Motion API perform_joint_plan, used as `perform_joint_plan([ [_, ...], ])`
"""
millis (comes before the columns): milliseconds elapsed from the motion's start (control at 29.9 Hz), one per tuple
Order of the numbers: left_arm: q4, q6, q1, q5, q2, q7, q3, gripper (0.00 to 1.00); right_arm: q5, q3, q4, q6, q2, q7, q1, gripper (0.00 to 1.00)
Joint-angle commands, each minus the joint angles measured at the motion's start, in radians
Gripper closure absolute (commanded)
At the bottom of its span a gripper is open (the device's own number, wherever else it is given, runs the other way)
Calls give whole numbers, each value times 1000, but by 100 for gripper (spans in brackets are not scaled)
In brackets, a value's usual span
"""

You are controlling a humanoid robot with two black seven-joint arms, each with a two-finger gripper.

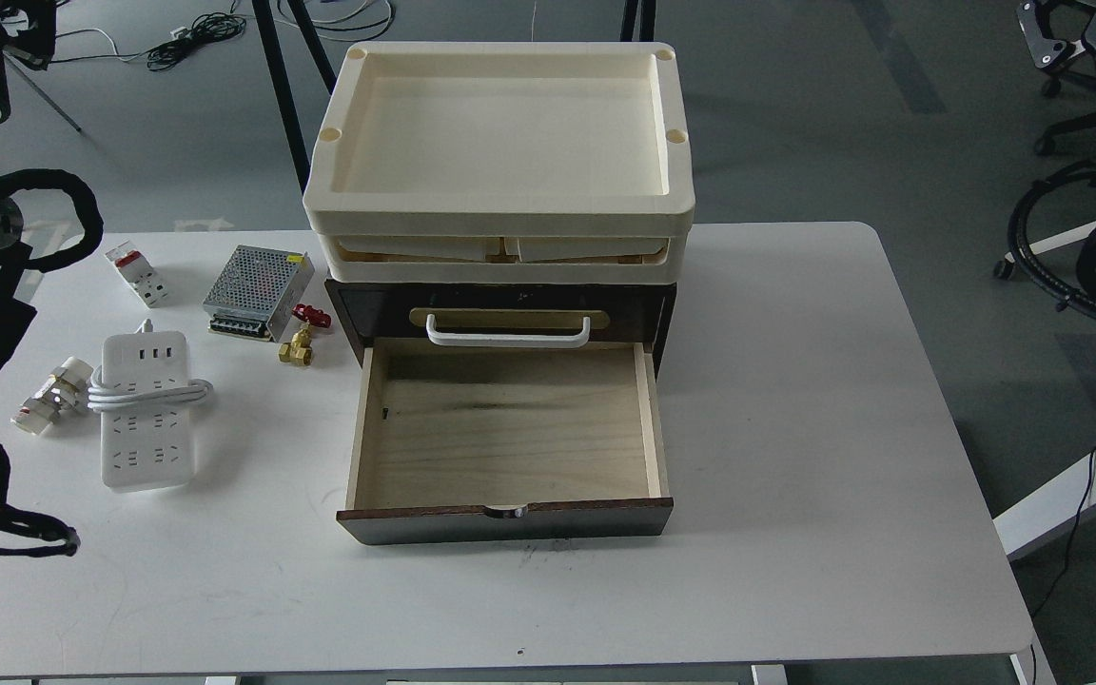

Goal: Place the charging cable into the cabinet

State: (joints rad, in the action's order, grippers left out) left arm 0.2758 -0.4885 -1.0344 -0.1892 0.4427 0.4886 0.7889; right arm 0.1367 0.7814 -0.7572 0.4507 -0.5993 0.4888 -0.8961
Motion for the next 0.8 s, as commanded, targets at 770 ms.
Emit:
perform_joint_plan([
  [770, 1396, 0, 13, 1276, 1024, 0, -233, 0, 0, 12, 1, 0, -40, 0, 55, 0],
])
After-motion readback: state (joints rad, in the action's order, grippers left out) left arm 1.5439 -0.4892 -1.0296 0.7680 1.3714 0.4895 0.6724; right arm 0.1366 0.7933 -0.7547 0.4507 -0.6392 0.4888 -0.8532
